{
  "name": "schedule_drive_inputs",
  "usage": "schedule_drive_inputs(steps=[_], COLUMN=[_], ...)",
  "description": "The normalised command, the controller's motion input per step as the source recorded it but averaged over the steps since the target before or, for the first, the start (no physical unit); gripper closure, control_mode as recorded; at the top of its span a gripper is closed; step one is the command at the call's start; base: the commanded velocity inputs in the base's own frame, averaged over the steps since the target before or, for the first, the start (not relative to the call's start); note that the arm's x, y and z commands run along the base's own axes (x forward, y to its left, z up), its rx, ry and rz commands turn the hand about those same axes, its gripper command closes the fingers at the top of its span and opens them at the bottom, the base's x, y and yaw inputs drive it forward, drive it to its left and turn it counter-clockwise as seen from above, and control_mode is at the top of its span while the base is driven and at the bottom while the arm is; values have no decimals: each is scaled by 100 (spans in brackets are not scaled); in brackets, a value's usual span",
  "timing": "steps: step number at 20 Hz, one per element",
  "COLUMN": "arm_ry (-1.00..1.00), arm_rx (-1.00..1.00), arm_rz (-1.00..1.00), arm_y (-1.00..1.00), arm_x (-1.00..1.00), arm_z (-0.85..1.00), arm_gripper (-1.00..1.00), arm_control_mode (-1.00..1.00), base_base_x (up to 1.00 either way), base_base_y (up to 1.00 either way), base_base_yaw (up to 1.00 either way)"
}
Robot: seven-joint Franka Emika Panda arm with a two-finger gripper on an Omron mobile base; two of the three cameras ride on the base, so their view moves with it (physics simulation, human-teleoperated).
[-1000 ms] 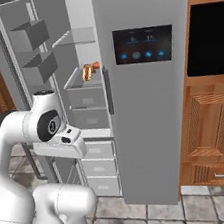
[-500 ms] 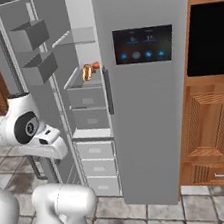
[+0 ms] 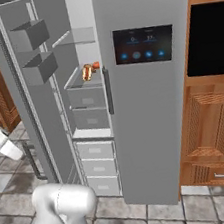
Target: Store the hot dog in the freezer for long-term storage. Close the freezer door after placing the cooked food.
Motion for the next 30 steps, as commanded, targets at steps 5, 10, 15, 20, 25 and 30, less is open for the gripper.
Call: schedule_drive_inputs(steps=[5,10,15,20,25,30], arm_ry=[-31,-8,-17,1,2,0], arm_rx=[-39,-41,-45,-35,-10,2], arm_rz=[-52,-46,-31,7,16,13], arm_y=[83,74,58,29,16,17], arm_x=[46,64,60,37,36,42], arm_z=[19,20,6,18,2,0], arm_gripper=[-100,-100,-100,-100,-100,-100], arm_control_mode=[-100,-100,-100,-100,-100,-100], base_base_x=[0,0,0,0,0,0], base_base_y=[0,0,0,0,0,0], base_base_yaw=[0,0,0,0,0,0])
